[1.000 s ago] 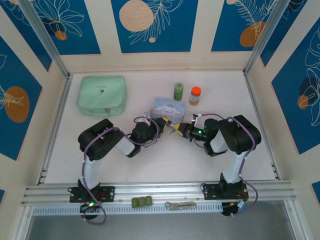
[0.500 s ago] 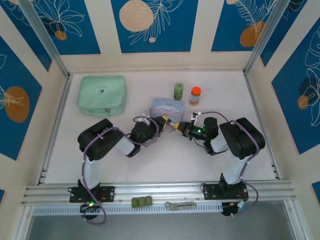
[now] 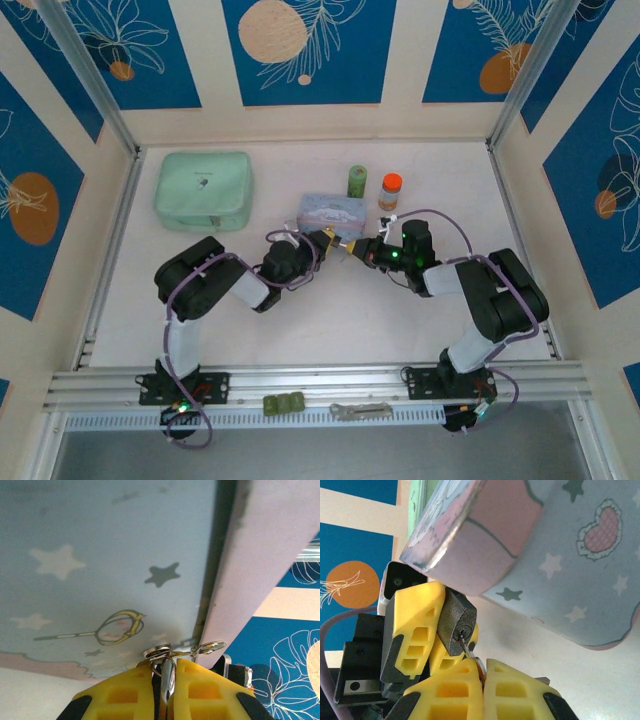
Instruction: Unlock the padlock with the key
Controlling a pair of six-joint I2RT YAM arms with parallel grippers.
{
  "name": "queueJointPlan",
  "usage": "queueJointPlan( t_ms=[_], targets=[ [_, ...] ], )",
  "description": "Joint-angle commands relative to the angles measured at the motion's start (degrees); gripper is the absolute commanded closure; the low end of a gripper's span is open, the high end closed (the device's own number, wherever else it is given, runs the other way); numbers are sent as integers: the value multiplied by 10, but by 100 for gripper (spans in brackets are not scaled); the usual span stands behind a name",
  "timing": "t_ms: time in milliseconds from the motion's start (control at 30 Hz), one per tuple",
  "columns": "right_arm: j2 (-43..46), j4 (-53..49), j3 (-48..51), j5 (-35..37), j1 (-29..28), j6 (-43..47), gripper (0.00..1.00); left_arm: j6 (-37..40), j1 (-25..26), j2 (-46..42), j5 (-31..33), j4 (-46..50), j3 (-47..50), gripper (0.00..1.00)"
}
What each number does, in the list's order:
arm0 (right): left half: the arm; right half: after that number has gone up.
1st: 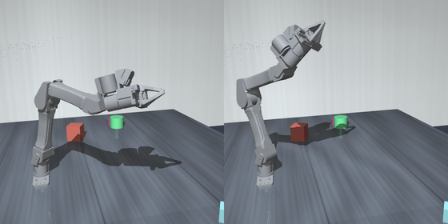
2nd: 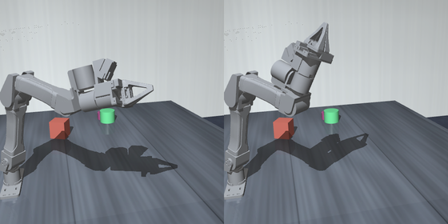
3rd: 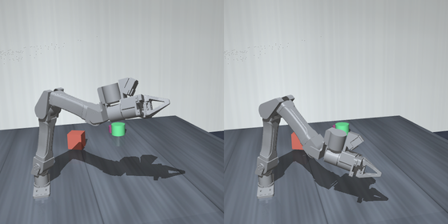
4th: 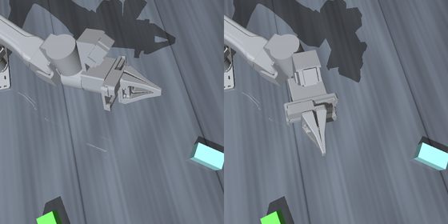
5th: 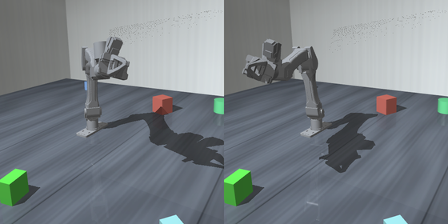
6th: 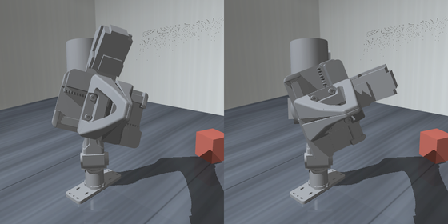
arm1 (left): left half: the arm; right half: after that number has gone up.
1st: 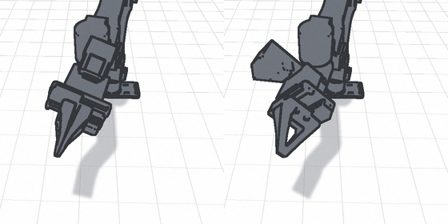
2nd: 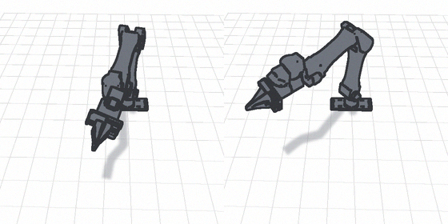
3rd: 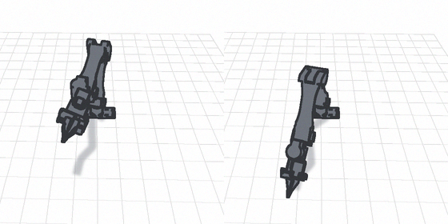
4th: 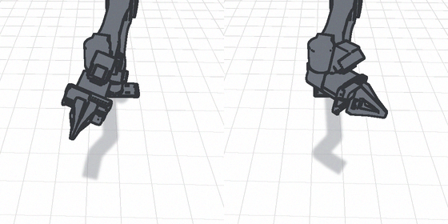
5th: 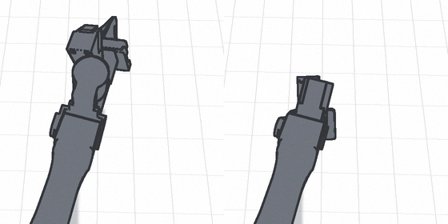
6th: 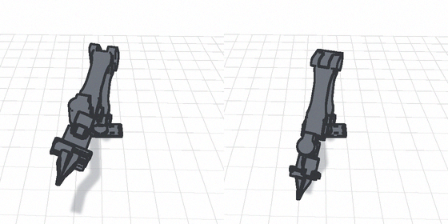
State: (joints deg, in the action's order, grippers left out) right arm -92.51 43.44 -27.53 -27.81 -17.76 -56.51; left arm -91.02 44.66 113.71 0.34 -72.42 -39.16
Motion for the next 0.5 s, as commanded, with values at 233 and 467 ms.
queueJointPlan(
  t_ms=[233,467],
  targets=[
    [13,14,14,-74,7,-38,100,57,16,-16,-69,-67,-13,100],
    [14,31,51,-90,31,-101,100,88,-9,-9,-59,-54,-29,100]
  ],
)
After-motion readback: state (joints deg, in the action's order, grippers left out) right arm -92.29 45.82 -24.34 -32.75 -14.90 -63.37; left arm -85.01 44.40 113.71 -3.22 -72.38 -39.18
